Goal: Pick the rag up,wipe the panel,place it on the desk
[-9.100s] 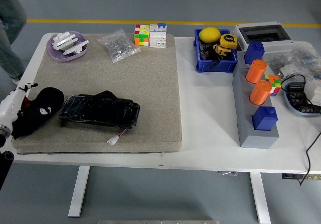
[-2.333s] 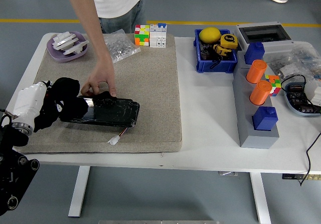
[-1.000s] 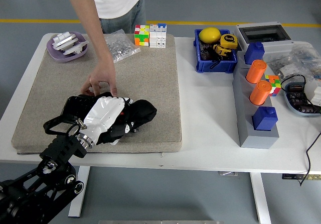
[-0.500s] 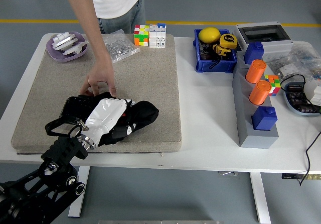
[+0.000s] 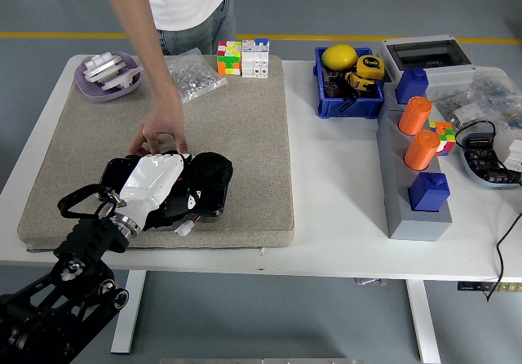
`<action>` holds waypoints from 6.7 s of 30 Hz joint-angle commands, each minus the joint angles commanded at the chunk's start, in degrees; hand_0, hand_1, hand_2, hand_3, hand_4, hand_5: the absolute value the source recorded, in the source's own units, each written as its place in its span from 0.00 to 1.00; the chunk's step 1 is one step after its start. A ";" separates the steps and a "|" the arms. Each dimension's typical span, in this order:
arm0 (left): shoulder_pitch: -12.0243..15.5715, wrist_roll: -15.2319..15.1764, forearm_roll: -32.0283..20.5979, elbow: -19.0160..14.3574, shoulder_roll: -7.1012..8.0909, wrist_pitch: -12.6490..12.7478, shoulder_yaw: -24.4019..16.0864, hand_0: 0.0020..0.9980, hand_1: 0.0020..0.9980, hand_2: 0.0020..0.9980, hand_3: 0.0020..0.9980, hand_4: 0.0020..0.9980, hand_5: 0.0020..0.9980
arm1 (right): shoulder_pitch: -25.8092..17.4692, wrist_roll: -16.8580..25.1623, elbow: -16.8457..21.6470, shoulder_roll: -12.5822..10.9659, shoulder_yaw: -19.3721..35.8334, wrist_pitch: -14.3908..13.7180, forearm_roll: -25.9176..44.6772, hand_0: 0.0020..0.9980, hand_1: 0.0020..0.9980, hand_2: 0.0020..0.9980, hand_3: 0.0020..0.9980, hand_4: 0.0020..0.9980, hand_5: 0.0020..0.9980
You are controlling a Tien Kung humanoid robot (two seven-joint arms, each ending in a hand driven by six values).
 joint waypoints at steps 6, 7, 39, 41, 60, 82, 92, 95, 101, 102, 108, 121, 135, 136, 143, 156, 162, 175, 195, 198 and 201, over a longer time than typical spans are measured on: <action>0.62 0.40 0.30 0.92 0.16 -0.42 -4.03 0.26 0.26 0.52 0.46 0.09 0.00 | -0.05 0.00 0.00 0.00 -0.15 0.06 0.13 0.71 0.63 0.67 0.56 0.95 0.41; 0.68 0.28 0.30 1.07 0.27 -0.29 -4.65 0.26 0.26 0.52 0.46 0.09 0.00 | -0.06 0.02 0.00 0.01 -0.08 0.09 0.06 0.71 0.63 0.67 0.56 0.95 0.41; 3.24 0.37 0.30 5.15 0.86 0.43 -18.87 0.27 0.27 0.52 0.46 0.08 0.00 | -0.32 0.18 0.00 0.12 0.90 0.46 -1.14 0.72 0.63 0.67 0.56 0.95 0.41; 3.43 0.45 0.30 5.27 0.93 0.52 -19.42 0.27 0.27 0.52 0.46 0.08 0.00 | -0.36 0.23 0.00 0.15 1.23 0.55 -1.40 0.72 0.63 0.67 0.56 0.95 0.41; 3.23 0.71 0.30 3.40 0.52 1.52 -18.32 0.27 0.27 0.52 0.46 0.09 0.00 | -0.11 0.37 0.00 0.34 1.20 0.76 -1.21 0.71 0.63 0.67 0.56 0.95 0.41; 0.31 1.71 0.30 -1.14 -0.01 1.39 -2.35 0.27 0.27 0.52 0.46 0.09 0.00 | 0.21 0.52 0.00 0.26 1.75 1.15 -1.71 0.71 0.63 0.67 0.56 0.96 0.41; -0.60 2.14 0.30 -2.81 0.08 1.06 2.25 0.27 0.27 0.52 0.46 0.08 0.00 | 0.24 0.47 0.00 0.15 1.11 1.18 -0.96 0.71 0.63 0.67 0.56 0.96 0.41; -0.67 2.17 0.30 -3.27 0.01 1.02 3.57 0.27 0.27 0.52 0.46 0.08 0.00 | 0.15 0.43 0.00 0.18 0.87 1.15 -0.77 0.71 0.63 0.67 0.56 0.96 0.41; -0.67 2.33 0.30 -3.97 -0.13 0.89 5.06 0.27 0.28 0.52 0.46 0.09 0.00 | 0.05 0.39 0.00 0.10 0.83 1.09 -0.84 0.71 0.63 0.67 0.56 0.96 0.41; -0.66 2.32 0.30 -4.23 -0.14 0.93 5.26 0.27 0.28 0.52 0.46 0.09 0.00 | 0.04 0.39 0.00 0.08 0.85 1.07 -0.84 0.71 0.63 0.67 0.56 0.96 0.41; -0.76 2.44 0.30 -4.99 -0.19 0.87 6.19 0.27 0.27 0.52 0.46 0.08 0.00 | 0.01 0.33 0.00 0.04 0.89 0.98 -0.95 0.71 0.63 0.67 0.56 0.96 0.41; 0.12 2.42 0.30 -3.26 -0.57 1.03 4.43 0.27 0.28 0.52 0.46 0.10 0.00 | -0.15 0.29 0.00 -0.05 0.90 0.94 -1.22 0.71 0.63 0.67 0.56 0.96 0.41; 0.02 3.23 0.30 -0.12 0.64 -0.05 -2.84 0.27 0.28 0.52 0.47 0.12 0.00 | -0.07 0.49 0.00 0.11 1.42 1.35 -1.61 0.71 0.63 0.67 0.56 0.96 0.41; -0.01 3.19 0.30 0.09 0.69 0.01 -3.25 0.28 0.28 0.52 0.47 0.12 0.00 | -0.08 0.49 0.00 0.12 1.33 1.36 -1.53 0.71 0.63 0.67 0.56 0.96 0.41; 0.17 2.99 0.30 2.44 1.01 0.14 -7.08 0.28 0.29 0.53 0.47 0.12 0.00 | 0.00 0.65 0.00 0.13 2.03 1.65 -2.23 0.71 0.63 0.67 0.56 0.96 0.41; 1.49 2.64 0.30 4.33 1.12 0.57 -14.62 0.28 0.29 0.53 0.47 0.12 0.00 | -0.09 0.70 0.00 0.29 1.96 1.89 -2.21 0.71 0.63 0.67 0.56 0.96 0.41; 2.23 2.44 0.30 5.22 1.26 0.84 -18.85 0.28 0.29 0.52 0.47 0.11 0.00 | -0.15 0.70 0.00 0.38 2.00 1.86 -2.17 0.71 0.63 0.67 0.56 0.96 0.41; 2.76 -0.05 0.30 10.84 1.44 3.10 -25.71 0.27 0.29 0.52 0.47 0.11 0.00 | -0.25 0.64 0.00 0.48 2.62 1.65 -2.78 0.71 0.63 0.67 0.56 0.96 0.41; 1.91 -6.25 -4.56 17.14 1.80 1.74 -26.03 0.49 0.70 0.67 0.60 0.74 0.14 | -0.59 0.26 0.00 0.38 2.00 1.06 -2.62 0.71 0.63 0.67 0.56 0.96 0.42; 2.20 -6.61 -5.60 16.68 1.68 1.20 -26.12 0.66 0.81 0.81 0.77 0.85 0.27 | -0.60 0.27 0.00 0.36 2.56 1.08 -3.24 0.71 0.63 0.67 0.56 0.96 0.42; 2.43 -6.98 -7.30 16.27 1.66 0.99 -26.06 0.66 0.81 0.81 0.77 0.85 0.27 | -0.56 0.30 0.00 0.37 2.97 1.07 -3.63 0.71 0.63 0.67 0.56 0.96 0.42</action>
